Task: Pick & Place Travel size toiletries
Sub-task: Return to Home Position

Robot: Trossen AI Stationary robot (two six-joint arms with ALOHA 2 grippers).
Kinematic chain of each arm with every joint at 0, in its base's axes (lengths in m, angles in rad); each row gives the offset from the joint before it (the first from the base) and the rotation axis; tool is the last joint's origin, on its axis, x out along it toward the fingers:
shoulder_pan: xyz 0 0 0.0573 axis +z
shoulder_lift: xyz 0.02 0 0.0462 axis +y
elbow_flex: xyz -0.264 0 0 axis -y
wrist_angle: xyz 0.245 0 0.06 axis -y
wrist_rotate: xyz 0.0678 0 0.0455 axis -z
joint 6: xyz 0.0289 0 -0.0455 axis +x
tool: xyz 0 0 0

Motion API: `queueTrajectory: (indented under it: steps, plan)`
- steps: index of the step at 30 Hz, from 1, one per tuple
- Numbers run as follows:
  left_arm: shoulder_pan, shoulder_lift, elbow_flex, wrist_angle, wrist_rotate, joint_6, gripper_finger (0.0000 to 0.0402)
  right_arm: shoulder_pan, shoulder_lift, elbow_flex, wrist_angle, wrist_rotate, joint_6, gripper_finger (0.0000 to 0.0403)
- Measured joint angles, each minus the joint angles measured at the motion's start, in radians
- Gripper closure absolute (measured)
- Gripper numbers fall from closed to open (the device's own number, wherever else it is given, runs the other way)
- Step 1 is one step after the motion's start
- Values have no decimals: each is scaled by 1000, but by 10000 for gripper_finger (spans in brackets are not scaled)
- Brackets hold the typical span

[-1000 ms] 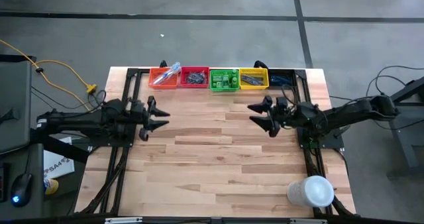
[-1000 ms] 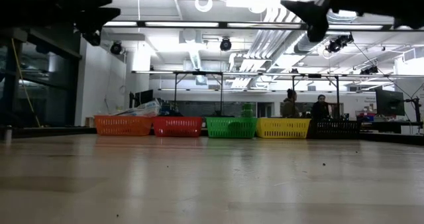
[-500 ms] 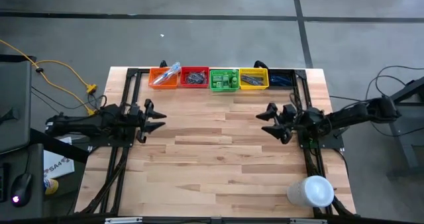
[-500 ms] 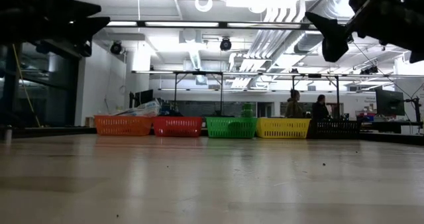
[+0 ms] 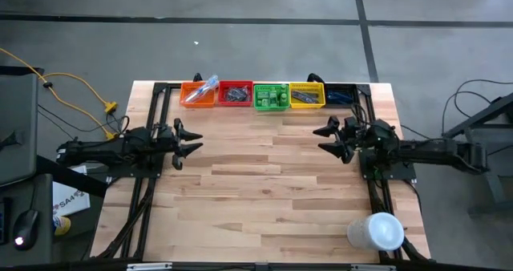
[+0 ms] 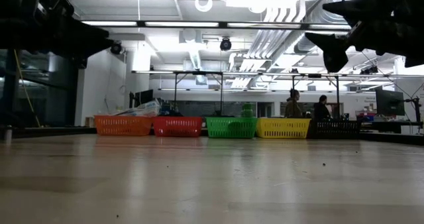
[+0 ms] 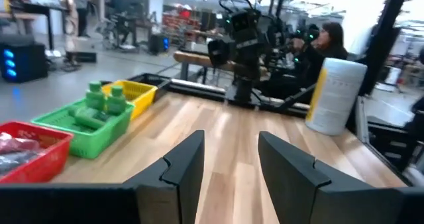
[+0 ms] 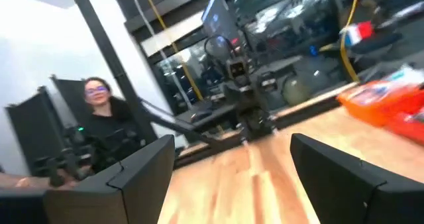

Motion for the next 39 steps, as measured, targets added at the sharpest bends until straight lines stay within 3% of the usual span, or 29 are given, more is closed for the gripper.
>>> queueTrajectory:
  steps: [7,12,21,39]
  plan:
    - [0,0,0,-12,-20,8,258,-35,-191,0,-285,88,-79,108]
    - [0,0,-1,0,-23,8,258,-35,-261,0,-309,153,-118,108]
    - [0,-1,-1,-33,-24,0,258,-35,-268,-2,-346,299,-104,108]
    - [0,0,-2,-58,-20,0,258,-35,-268,-2,-363,296,-102,108]
